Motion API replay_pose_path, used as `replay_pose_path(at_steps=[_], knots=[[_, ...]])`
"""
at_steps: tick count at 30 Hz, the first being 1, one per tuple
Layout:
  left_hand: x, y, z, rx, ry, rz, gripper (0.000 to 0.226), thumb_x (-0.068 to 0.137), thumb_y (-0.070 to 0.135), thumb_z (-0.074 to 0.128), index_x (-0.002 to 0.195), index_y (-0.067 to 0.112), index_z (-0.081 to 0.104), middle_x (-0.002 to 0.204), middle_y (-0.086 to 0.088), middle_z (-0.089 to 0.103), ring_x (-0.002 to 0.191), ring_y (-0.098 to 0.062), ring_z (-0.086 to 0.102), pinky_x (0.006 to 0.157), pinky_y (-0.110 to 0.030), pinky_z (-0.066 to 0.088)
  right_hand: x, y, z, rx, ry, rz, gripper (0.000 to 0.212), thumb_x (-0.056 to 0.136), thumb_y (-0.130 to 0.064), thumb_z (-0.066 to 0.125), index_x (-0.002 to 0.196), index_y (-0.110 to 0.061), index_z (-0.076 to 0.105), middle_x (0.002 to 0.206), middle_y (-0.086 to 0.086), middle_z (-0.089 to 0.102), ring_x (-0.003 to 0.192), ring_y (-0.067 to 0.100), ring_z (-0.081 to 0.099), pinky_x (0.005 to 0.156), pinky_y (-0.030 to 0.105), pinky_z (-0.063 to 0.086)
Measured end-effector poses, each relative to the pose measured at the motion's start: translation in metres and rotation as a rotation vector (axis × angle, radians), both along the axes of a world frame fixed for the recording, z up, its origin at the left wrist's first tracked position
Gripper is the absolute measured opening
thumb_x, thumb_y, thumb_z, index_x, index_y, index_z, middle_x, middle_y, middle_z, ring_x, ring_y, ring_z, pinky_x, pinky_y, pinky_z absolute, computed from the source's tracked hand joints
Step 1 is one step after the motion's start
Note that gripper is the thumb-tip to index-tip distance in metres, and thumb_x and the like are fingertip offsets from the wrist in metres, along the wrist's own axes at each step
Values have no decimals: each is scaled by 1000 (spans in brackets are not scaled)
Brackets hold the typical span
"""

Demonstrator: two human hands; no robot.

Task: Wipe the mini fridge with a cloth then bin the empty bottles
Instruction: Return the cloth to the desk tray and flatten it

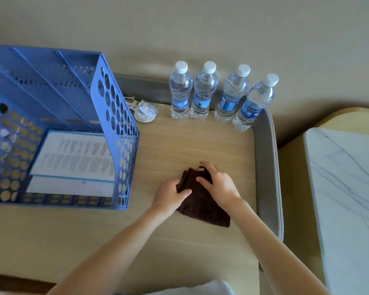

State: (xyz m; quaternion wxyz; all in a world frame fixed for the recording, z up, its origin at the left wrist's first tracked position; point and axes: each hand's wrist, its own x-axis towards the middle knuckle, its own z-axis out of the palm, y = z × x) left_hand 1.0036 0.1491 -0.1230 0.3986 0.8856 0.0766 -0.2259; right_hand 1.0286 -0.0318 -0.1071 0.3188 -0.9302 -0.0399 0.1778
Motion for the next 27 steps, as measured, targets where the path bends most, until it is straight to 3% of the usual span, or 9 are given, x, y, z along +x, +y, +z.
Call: replay_pose_path(at_steps=[4, 7, 10, 12, 14, 17, 20, 27], knots=[[-9, 1, 2, 281, -247, -95, 42, 87, 38, 68, 121, 16, 58, 112, -1, 59, 103, -21, 57, 82, -32, 48, -13, -15, 1, -30, -226, -204, 46, 97, -27, 64, 140, -16, 53, 122, 6, 61, 117, 26, 54, 95, 37, 48], [-18, -1, 6, 376, -576, -326, 52, 88, 34, 68, 132, 10, 57, 125, -8, 60, 116, -25, 57, 97, -37, 48, -36, -25, 0, -59, -310, -345, 41, 98, -20, 61, 138, -14, 54, 123, 5, 61, 116, 23, 54, 96, 35, 48], [-23, -7, -2, 424, -736, -571, 56, 91, 34, 63, 139, 8, 53, 145, -10, 52, 135, -29, 49, 110, -42, 42, -67, -19, -10, -82, -409, -288, 36, 95, -8, 60, 131, -6, 59, 125, 10, 63, 117, 27, 58, 96, 44, 54], [-27, -11, -12, 474, -762, -692, 57, 93, 37, 58, 143, 9, 50, 151, -7, 45, 142, -26, 40, 113, -45, 38, -85, -8, -22, -124, -433, -192, 41, 93, -6, 63, 134, -1, 59, 135, 15, 61, 130, 33, 55, 105, 49, 49], [-31, -13, -21, 487, -756, -712, 56, 94, 37, 52, 144, 11, 49, 153, -4, 43, 144, -24, 35, 113, -46, 37, -93, 0, -34, -173, -417, -125, 48, 96, -15, 60, 140, 0, 54, 146, 17, 53, 140, 34, 45, 113, 50, 39], [-34, -15, -33, 506, -700, -703, 55, 98, 37, 43, 147, 11, 43, 157, -4, 36, 147, -24, 29, 114, -47, 36, -90, 0, -46, -310, -333, -40, 60, 99, -38, 37, 148, -4, 44, 155, 17, 40, 145, 34, 36, 117, 50, 30], [-28, -18, -40, 537, -651, -719, 57, 101, 40, 35, 150, 11, 37, 160, -5, 29, 149, -24, 22, 117, -48, 31, -81, -9, -57, -341, -280, 6, 67, 101, -47, 27, 155, -9, 30, 162, 12, 24, 151, 31, 21, 123, 45, 18], [22, -36, -36, 571, -597, -679, 57, 100, 40, 30, 148, 11, 42, 158, -4, 35, 147, -24, 28, 117, -48, 31, -24, -31, -63, -359, -276, 35, 67, 101, -51, 26, 158, -16, 25, 166, 5, 18, 154, 23, 11, 125, 42, 15]])
